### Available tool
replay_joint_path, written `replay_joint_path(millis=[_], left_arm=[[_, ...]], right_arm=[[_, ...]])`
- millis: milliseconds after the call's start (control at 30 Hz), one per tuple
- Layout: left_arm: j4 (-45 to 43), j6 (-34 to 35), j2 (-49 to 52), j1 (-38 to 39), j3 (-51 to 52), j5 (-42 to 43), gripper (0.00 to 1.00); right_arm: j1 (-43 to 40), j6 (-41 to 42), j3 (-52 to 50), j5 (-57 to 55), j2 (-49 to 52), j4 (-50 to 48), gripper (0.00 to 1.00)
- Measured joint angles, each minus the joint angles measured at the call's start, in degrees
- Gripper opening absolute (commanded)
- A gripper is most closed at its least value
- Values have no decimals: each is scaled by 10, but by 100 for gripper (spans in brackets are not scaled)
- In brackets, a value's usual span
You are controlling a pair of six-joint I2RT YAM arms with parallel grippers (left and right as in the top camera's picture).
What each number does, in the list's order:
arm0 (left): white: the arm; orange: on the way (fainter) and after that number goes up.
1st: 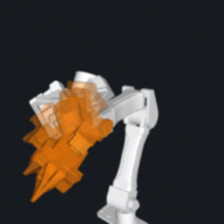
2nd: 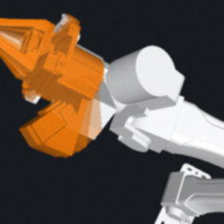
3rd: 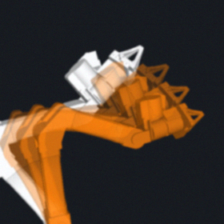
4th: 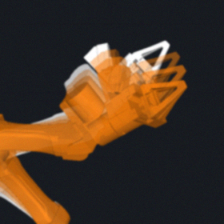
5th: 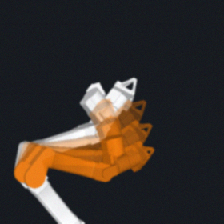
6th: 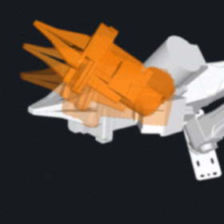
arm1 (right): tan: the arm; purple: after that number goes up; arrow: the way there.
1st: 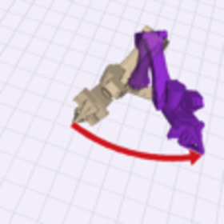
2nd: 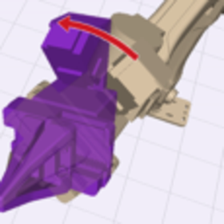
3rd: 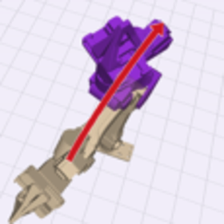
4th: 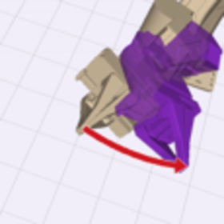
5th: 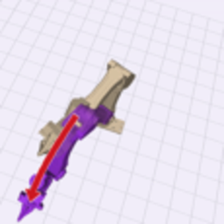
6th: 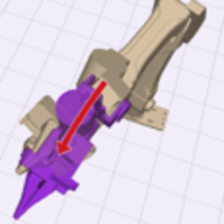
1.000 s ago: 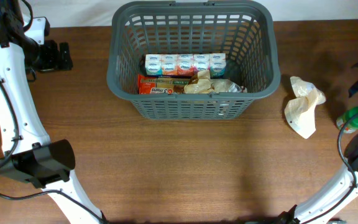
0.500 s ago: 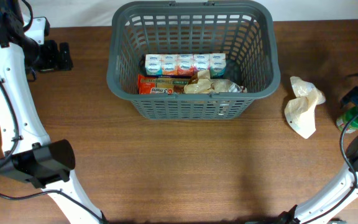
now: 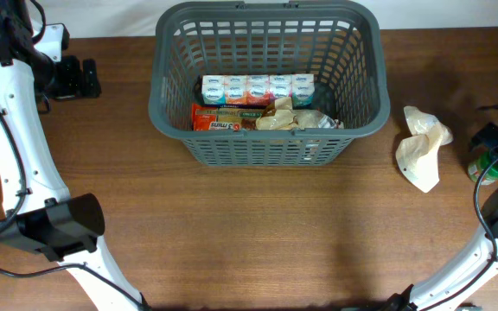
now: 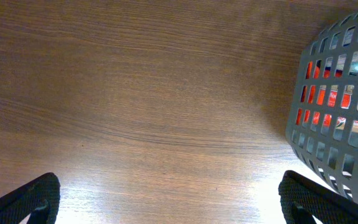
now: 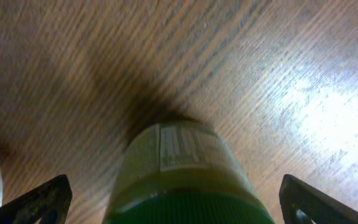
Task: Pack container
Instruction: 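Lower the right gripper around the Knorr jar to grasp it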
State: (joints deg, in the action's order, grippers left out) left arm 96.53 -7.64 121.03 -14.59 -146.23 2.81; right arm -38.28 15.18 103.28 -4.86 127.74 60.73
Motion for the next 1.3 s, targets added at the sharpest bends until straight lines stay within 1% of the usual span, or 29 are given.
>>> replay_joint_path(millis=[67, 133, 233, 267, 300, 333, 600, 767, 833, 867, 1033, 1133, 1167, 1200, 1233, 1300], left_arm=[[0, 0, 0, 0, 0, 0, 99], [0, 0, 0, 0, 0, 0, 99], [0, 0, 0, 0, 0, 0, 99], [0, 0, 0, 0, 0, 0, 99], [0, 0, 0, 0, 0, 0, 99], [0, 0, 0, 0, 0, 0, 99], [0, 0, 0, 0, 0, 0, 99], [0, 0, 0, 0, 0, 0, 99], [0, 0, 0, 0, 0, 0, 99], [0, 0, 0, 0, 0, 0, 99], [0, 0, 0, 0, 0, 0, 99], [0, 0, 0, 0, 0, 0, 99], [0, 0, 0, 0, 0, 0, 99], [0, 0, 0, 0, 0, 0, 99], [0, 0, 0, 0, 0, 0, 99], [0, 0, 0, 0, 0, 0, 99]], right_arm=[[0, 0, -6, 0, 0, -8, 100], [0, 0, -14, 0, 0, -15, 95], [0, 0, -16, 0, 0, -23, 95], [0, 0, -16, 0, 0, -25, 87], [0, 0, -16, 0, 0, -25, 82], [0, -1, -16, 0, 0, -25, 81], [0, 0, -16, 0, 0, -23, 81], [0, 0, -16, 0, 0, -16, 78], [0, 0, -16, 0, 0, -12, 73], [0, -1, -16, 0, 0, -11, 69], [0, 0, -16, 0, 0, -3, 62], [0, 0, -16, 2, 0, 0, 59], [0, 0, -16, 2, 0, 1, 55], [0, 0, -16, 2, 0, 2, 50], [0, 2, -16, 4, 0, 2, 39], [0, 1, -16, 14, 0, 6, 22]])
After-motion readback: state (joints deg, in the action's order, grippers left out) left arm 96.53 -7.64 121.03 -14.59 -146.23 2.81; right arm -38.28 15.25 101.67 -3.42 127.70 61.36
